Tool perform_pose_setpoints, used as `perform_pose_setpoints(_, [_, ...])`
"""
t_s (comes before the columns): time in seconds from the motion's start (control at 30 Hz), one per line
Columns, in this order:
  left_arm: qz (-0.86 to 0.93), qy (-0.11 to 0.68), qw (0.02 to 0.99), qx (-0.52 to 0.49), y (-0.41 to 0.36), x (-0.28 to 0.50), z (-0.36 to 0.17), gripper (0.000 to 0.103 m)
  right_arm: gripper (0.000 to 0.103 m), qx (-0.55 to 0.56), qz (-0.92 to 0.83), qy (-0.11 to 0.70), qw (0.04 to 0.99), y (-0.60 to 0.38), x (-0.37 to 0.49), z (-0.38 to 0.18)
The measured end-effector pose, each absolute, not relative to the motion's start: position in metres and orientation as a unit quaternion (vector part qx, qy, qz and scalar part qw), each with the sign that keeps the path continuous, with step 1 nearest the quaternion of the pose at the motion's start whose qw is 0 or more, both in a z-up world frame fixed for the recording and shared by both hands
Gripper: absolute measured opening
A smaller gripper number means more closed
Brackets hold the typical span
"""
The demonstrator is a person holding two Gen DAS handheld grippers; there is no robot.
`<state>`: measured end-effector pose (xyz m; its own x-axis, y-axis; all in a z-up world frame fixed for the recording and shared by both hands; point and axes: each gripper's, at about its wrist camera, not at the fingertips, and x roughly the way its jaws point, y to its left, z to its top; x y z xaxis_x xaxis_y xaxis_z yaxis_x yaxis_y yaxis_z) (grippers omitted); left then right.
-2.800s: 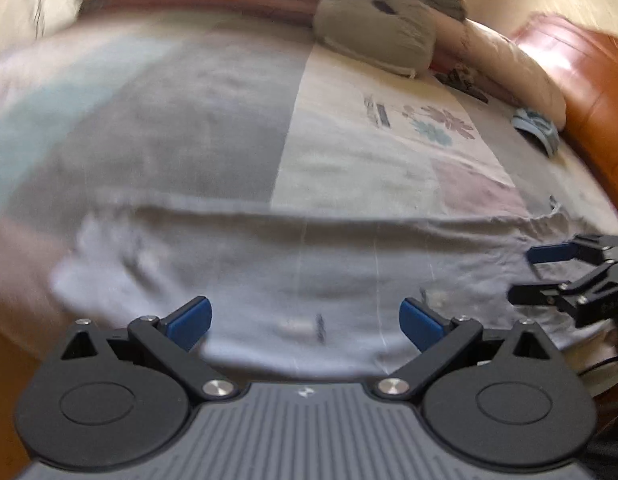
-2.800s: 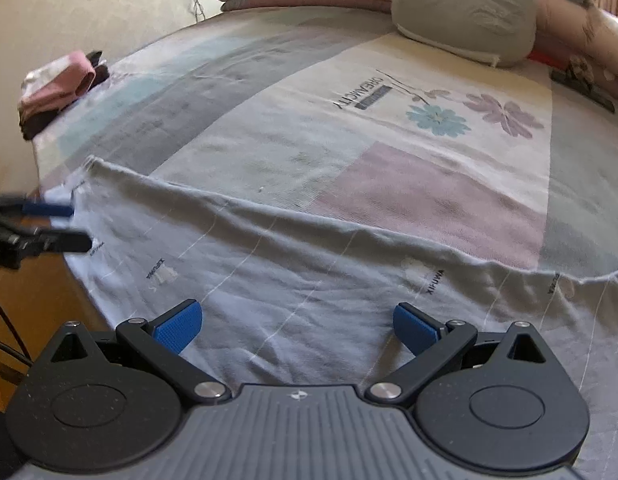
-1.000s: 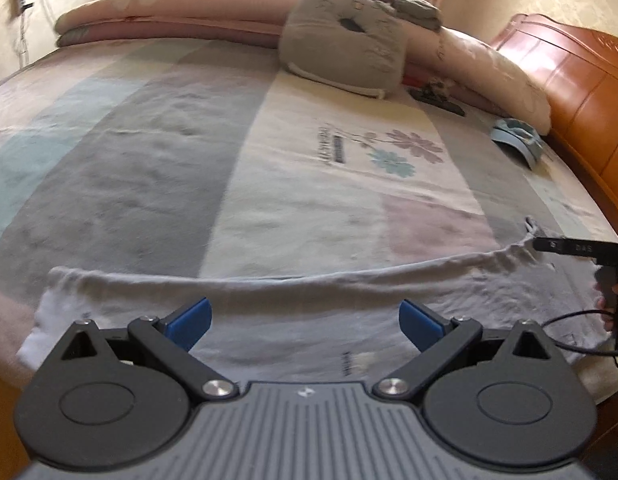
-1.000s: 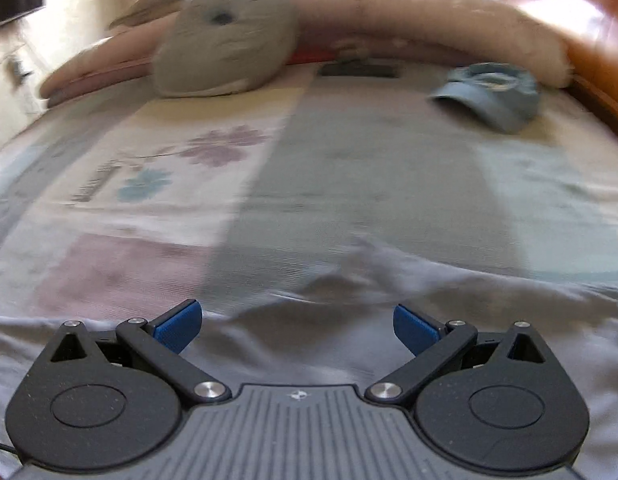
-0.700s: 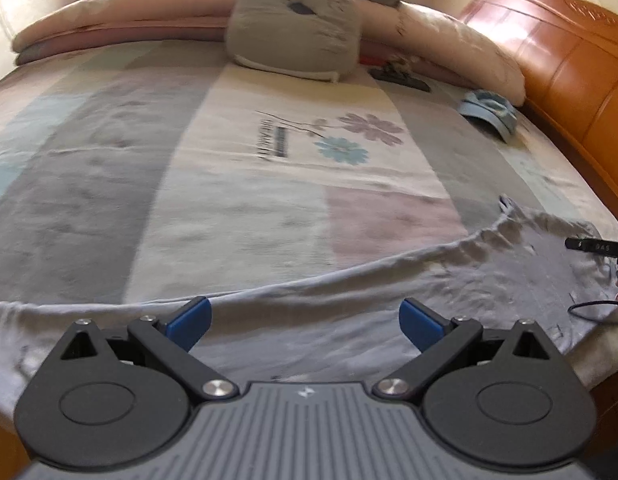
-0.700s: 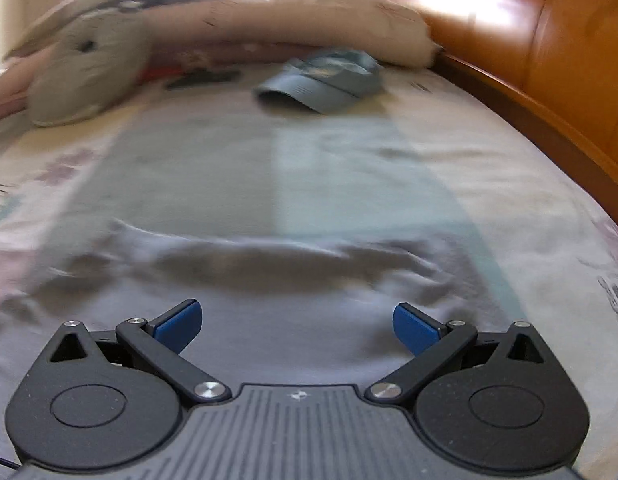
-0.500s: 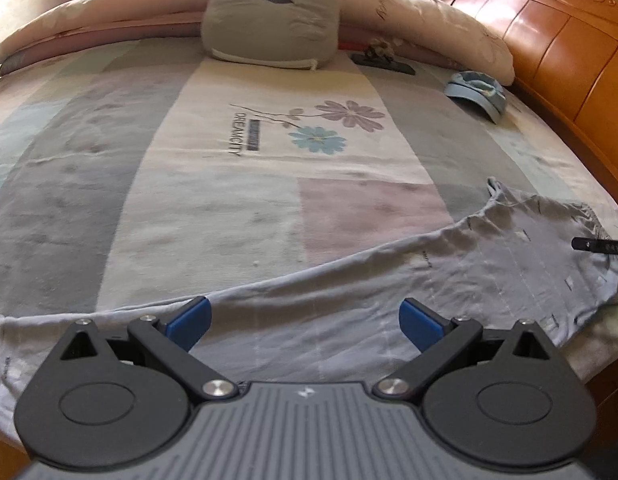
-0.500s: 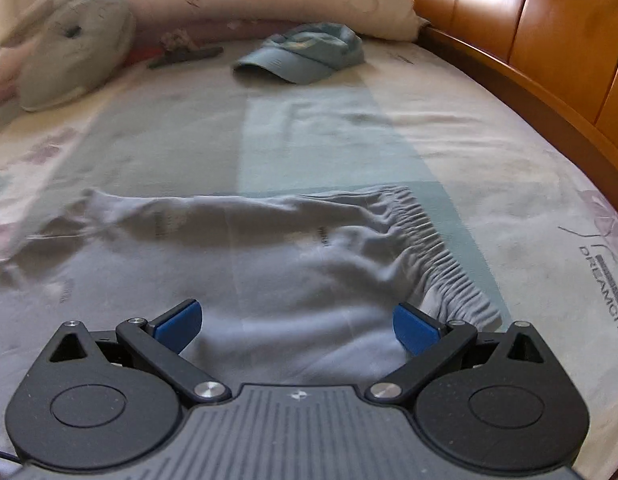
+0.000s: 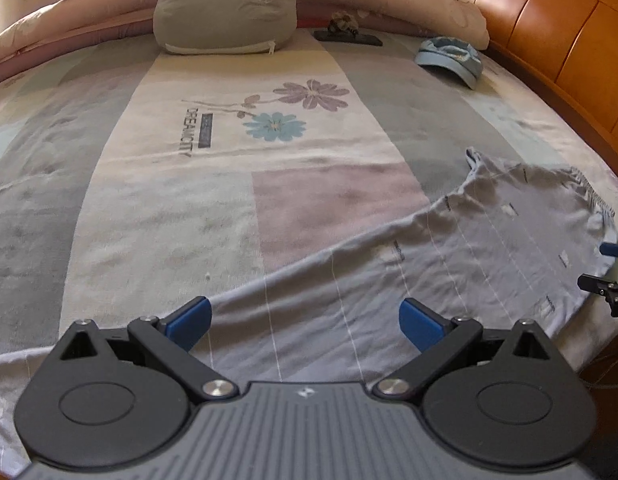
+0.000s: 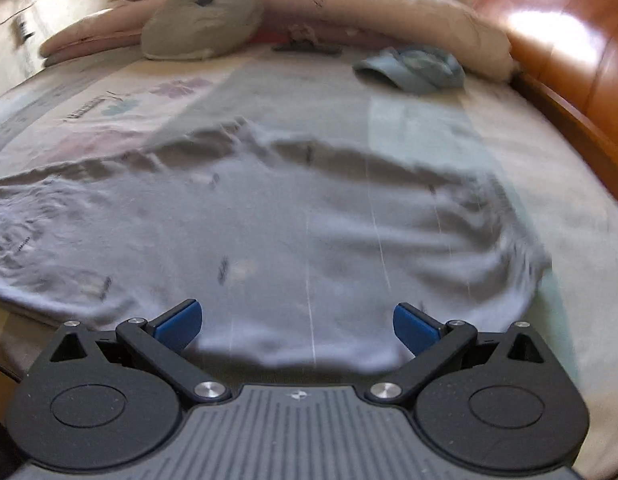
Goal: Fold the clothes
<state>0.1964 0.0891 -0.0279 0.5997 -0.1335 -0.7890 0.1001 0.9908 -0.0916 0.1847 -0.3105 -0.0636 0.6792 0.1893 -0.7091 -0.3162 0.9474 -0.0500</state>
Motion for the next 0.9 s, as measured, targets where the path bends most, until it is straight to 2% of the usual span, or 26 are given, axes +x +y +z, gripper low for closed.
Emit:
perform_pose_setpoints(0.33, [-0.036, 0.49, 0.87, -0.046, 0.108, 0.182, -0.061, 0.1, 0.103, -0.08, 0.178, 0.401, 0.895, -0.3, 0.179, -0.075])
perform_pose_setpoints(0.53, [-0.055, 0.463, 0.883, -0.051, 0.108, 0.183, -0.053, 0.1, 0.103, -0.08, 0.2, 0.359, 0.908, -0.269, 0.19, -0.051])
perform_pose_setpoints(0.73, [-0.064, 0.45, 0.886, -0.089, 0.122, 0.163, -0.067, 0.1, 0.103, -0.097, 0.22, 0.406, 0.882, -0.233, 0.198, -0.069])
perform_pose_setpoints(0.9, [-0.048, 0.437, 0.89, -0.12, 0.138, 0.154, -0.056, 0.1, 0.103, -0.091, 0.242, 0.389, 0.884, -0.201, 0.208, -0.057])
